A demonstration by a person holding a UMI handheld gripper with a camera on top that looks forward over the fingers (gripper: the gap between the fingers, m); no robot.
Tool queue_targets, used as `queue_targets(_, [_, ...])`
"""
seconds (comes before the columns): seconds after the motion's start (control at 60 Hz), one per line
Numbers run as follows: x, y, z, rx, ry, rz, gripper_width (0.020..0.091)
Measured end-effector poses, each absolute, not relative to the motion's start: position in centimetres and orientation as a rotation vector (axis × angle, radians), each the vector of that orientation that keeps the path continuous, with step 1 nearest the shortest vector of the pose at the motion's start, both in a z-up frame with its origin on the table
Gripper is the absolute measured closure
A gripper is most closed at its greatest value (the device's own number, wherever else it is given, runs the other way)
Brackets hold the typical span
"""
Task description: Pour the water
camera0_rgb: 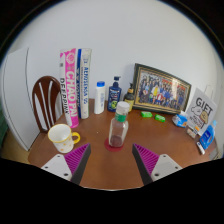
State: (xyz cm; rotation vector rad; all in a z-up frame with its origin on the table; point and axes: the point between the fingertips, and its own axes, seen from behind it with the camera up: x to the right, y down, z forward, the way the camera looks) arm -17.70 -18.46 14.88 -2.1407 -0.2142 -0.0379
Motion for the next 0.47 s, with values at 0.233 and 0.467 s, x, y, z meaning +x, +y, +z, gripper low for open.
queue_targets(0.233, [-18.7,-25.2,17.5,-2.163,-0.153,-0.065,0.0251])
queue_targets(0.467, [-19.3,-27.7,18.0,-2.156,-0.128,-0.083,0.0252])
